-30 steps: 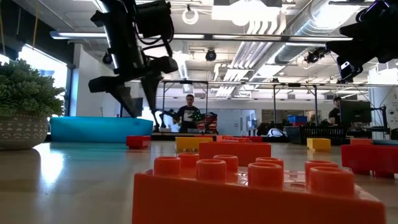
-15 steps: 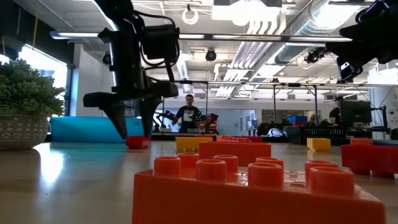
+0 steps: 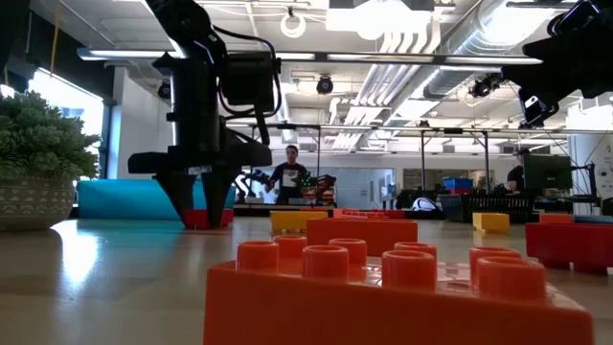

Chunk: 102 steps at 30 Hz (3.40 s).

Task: Sort & place blocks by color
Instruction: Put the red game piece into the blue bin, then put the yellow game piece into the black bin

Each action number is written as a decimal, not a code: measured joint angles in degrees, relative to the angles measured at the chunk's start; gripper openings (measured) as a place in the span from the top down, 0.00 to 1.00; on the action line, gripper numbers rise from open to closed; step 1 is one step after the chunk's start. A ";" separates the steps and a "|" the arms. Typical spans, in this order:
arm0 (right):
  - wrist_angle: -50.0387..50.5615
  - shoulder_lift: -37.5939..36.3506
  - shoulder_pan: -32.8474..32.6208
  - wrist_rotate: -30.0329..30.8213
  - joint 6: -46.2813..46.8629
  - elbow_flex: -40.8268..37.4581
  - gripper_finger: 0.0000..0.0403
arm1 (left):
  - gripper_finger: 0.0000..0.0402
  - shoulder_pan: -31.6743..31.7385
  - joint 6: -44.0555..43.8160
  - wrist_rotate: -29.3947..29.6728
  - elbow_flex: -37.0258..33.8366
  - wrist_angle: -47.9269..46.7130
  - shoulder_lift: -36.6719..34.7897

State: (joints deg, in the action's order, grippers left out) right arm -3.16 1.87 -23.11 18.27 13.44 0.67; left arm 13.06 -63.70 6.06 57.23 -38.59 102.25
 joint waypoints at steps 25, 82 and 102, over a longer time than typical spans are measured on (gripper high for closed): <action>0.00 0.00 -0.01 0.00 0.01 0.00 0.64 | 0.73 7.07 27.97 4.47 -0.07 1.69 -19.33; 0.00 0.02 -0.02 0.56 -2.48 0.00 0.64 | 0.70 36.30 30.86 1.90 -0.02 -6.37 -11.64; -2.69 0.04 0.00 6.00 29.01 0.00 0.64 | 0.51 36.48 29.33 -0.89 -0.02 -6.36 -7.31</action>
State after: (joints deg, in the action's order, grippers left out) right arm -5.84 1.91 -23.11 24.28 42.46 0.67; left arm 49.54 -34.37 5.17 57.21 -44.95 94.94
